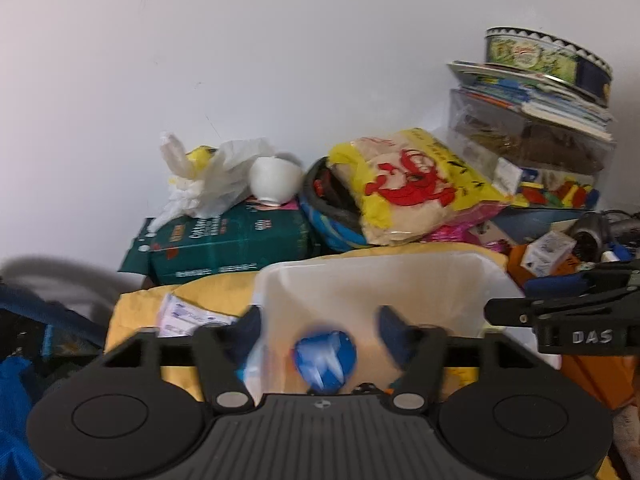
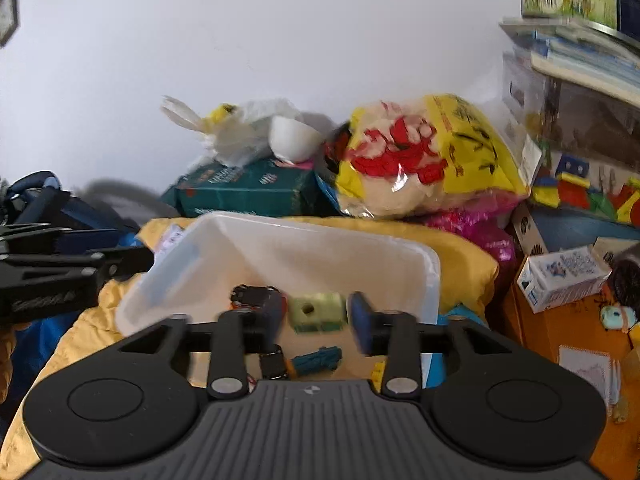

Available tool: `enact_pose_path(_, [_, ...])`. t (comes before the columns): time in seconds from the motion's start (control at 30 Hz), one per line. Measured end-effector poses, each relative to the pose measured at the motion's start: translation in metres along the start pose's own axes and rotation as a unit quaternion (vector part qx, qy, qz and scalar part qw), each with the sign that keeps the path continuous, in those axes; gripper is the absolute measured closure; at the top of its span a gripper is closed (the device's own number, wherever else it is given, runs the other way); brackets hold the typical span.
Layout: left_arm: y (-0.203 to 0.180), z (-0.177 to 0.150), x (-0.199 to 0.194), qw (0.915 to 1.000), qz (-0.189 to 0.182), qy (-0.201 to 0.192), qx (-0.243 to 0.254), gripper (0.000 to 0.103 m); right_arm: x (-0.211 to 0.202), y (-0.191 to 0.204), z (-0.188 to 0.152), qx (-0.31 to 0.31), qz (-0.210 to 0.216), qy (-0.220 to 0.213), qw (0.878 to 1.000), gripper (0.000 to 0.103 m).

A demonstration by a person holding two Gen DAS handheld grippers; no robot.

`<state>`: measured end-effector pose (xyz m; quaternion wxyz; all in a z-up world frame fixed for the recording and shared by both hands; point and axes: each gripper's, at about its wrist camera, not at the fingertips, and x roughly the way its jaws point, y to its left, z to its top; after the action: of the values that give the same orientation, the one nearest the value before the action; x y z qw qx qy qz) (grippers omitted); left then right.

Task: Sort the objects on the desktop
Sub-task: 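Carry the disc and pale green block over the bin and open both grippers, then move back to the pile and grasp the white-green car with the left gripper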

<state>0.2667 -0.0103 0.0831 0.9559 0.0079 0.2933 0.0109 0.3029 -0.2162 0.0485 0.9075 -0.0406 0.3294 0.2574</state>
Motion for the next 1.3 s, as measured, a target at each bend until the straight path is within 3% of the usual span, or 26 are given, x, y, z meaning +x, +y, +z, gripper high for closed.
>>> enact_pose_path(0.13, [0.011, -0.021, -0.006, 0.9999, 0.002, 0.006, 0.015, 0.029, -0.002, -0.004, -0.007, 0.011, 0.004, -0.009, 1.0, 0.039])
enact_pose_path(0.33, [0.028, -0.085, -0.033, 0.9997, 0.005, 0.021, 0.015, 0.029, -0.034, 0.007, -0.055, -0.015, 0.018, -0.021, 1.0, 0.039])
enact_pose_path(0.5, [0.033, -0.153, -0.05, 0.9983, 0.006, 0.055, 0.019, 0.029, -0.045, 0.022, -0.122, -0.018, 0.029, 0.019, 0.999, 0.039])
enact_pose_path(0.7, [0.037, -0.203, -0.057, 0.9957, 0.021, 0.087, 0.023, 0.029, -0.046, 0.037, -0.185, 0.001, 0.032, 0.073, 0.997, 0.039])
enact_pose_path(0.9, [0.033, -0.221, -0.051, 0.9937, 0.018, 0.104, 0.039, 0.029, -0.036, 0.051, -0.2, -0.016, 0.021, 0.091, 0.995, 0.049])
enact_pose_path(1.1, [0.025, -0.222, -0.03, 0.9917, 0.011, 0.116, 0.056, 0.029, -0.025, 0.052, -0.207, -0.015, 0.015, 0.107, 0.994, 0.049])
enact_pose_path(1.13, [0.024, -0.222, -0.025, 0.9915, 0.01, 0.119, 0.051, 0.029, -0.022, 0.051, -0.208, -0.016, 0.017, 0.111, 0.994, 0.057])
enact_pose_path(1.23, [0.021, -0.222, -0.017, 0.9918, 0.003, 0.117, 0.051, 0.028, -0.017, 0.051, -0.212, -0.015, 0.017, 0.119, 0.993, 0.058])
enact_pose_path(1.27, [0.019, -0.221, -0.017, 0.992, 0.003, 0.115, 0.053, 0.034, -0.019, 0.051, -0.212, -0.014, 0.016, 0.113, 0.993, 0.059])
enact_pose_path(1.3, [0.017, -0.22, -0.016, 0.992, -0.005, 0.114, 0.054, 0.046, -0.022, 0.051, -0.212, -0.013, 0.017, 0.108, 0.994, 0.059])
